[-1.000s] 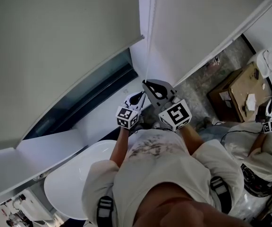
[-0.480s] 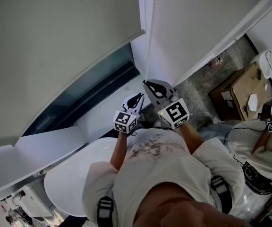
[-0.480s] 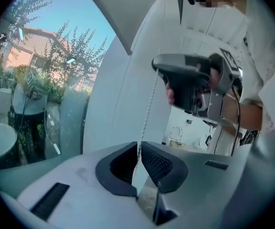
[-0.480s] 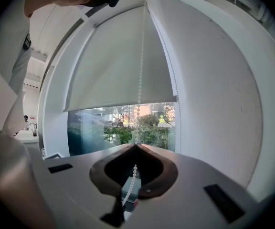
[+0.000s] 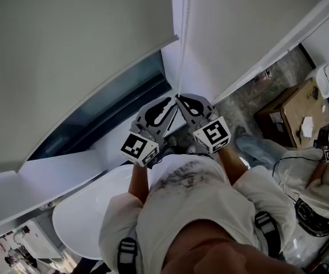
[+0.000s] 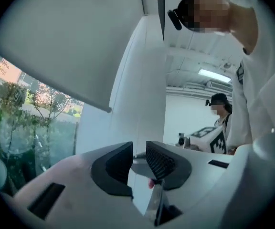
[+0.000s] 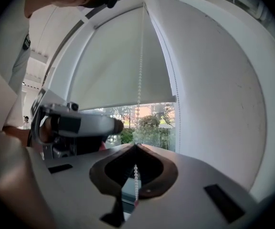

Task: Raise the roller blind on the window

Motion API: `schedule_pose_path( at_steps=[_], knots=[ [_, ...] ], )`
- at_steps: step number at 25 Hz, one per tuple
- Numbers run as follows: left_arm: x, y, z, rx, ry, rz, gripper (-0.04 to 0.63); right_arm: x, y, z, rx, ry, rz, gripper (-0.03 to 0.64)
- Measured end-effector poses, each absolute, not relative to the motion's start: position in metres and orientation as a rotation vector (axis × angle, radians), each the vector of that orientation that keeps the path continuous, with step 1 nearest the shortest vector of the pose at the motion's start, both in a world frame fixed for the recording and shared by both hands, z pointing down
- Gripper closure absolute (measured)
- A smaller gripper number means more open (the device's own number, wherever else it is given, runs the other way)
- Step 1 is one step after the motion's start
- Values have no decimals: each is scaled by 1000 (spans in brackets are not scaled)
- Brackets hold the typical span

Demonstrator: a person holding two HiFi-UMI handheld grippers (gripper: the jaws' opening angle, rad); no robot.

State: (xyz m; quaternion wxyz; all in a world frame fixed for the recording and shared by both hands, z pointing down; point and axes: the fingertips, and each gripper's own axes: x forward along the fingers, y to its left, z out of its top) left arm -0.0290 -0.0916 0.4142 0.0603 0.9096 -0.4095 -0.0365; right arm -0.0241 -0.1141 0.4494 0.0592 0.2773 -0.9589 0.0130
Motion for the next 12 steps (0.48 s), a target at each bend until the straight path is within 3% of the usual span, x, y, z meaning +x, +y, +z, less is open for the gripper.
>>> schedule_pose_path(
  at_steps=[12],
  knots=[
    [-17,-118,292,2953,-1231,-249,518,-27,-113,455,795,-2920,44,555]
  ],
)
